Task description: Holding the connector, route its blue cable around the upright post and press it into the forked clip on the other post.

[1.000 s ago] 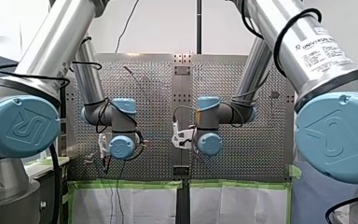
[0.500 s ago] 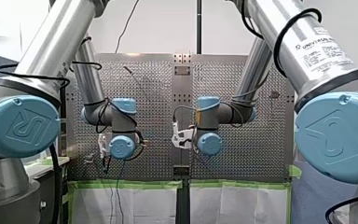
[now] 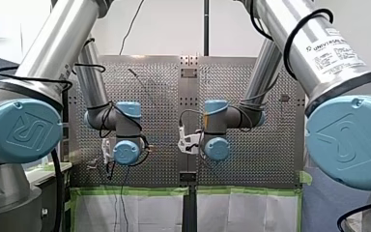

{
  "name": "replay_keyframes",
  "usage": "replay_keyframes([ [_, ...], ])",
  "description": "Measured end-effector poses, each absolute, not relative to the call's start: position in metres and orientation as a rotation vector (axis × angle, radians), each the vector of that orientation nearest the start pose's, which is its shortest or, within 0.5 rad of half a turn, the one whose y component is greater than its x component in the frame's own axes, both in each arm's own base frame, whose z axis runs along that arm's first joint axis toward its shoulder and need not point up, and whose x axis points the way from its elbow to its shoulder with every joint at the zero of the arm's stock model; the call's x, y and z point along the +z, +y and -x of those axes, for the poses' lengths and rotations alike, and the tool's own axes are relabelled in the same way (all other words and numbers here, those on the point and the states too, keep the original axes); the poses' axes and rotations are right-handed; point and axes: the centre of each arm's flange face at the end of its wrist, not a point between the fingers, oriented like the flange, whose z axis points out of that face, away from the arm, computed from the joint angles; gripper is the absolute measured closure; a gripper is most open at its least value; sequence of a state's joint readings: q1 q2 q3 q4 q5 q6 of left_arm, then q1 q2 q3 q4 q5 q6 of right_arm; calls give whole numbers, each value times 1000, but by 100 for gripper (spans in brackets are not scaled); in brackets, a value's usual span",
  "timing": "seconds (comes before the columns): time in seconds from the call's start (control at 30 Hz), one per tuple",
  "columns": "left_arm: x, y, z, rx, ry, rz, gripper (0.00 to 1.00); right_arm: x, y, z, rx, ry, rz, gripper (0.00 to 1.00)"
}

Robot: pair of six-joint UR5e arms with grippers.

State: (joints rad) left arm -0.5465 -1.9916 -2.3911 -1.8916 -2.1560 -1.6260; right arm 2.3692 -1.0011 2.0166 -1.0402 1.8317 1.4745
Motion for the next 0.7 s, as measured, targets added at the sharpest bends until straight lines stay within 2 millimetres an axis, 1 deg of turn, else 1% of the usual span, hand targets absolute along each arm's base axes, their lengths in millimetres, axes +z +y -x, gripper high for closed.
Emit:
replay_keyframes([
  [0.13,76,-263,-290,17,1571,80,100,87,-294,-462,1545,-821,-1596,93],
  [0.27,72,-258,-291,69,1579,79,100,76,-285,-472,1544,-849,-1627,93],
  [0.37,72,-257,-291,98,1581,66,100,62,-273,-477,1537,-870,-1677,93],
  [0.53,72,-256,-291,124,1583,47,100,31,-260,-474,1484,-899,-1762,93],
  [0.6,72,-256,-291,126,1583,45,100,22,-258,-472,1468,-904,-1780,93],
  [0.7,72,-256,-291,128,1583,44,100,17,-257,-471,1459,-906,-1790,93],
])
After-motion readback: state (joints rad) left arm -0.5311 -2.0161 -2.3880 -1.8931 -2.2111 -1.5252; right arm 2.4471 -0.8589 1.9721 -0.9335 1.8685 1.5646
